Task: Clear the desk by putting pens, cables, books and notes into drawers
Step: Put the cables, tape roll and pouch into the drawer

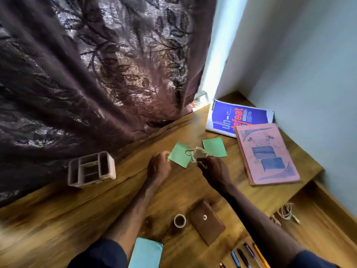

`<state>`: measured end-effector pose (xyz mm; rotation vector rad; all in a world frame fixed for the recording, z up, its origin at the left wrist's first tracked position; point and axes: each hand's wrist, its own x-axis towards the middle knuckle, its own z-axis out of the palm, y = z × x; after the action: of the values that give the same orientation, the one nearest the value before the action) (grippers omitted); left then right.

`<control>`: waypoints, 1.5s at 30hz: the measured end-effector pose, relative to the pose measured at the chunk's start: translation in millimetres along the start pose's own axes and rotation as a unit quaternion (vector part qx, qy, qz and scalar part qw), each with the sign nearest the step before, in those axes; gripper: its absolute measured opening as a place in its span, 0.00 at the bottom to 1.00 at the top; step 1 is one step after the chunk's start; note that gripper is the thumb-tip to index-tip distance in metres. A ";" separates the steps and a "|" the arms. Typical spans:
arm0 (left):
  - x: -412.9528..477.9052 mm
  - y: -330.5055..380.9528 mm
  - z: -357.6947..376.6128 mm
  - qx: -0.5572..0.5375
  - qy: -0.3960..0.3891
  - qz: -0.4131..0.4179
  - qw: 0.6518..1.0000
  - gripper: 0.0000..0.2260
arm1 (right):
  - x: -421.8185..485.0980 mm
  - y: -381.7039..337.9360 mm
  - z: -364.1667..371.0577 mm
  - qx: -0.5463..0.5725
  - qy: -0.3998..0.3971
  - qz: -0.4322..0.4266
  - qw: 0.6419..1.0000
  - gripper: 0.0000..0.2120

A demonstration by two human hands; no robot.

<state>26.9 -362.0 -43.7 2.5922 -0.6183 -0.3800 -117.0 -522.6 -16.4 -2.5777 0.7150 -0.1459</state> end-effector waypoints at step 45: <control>-190.1 323.0 188.4 -0.085 -0.267 0.190 0.941 0.11 | -249.9 283.5 -97.3 0.691 0.225 0.447 0.521 0.09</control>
<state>-320.4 -596.1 -21.0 2.1299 -1.1859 -0.9684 -484.0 -649.5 -54.4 -0.4430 1.2523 -0.6931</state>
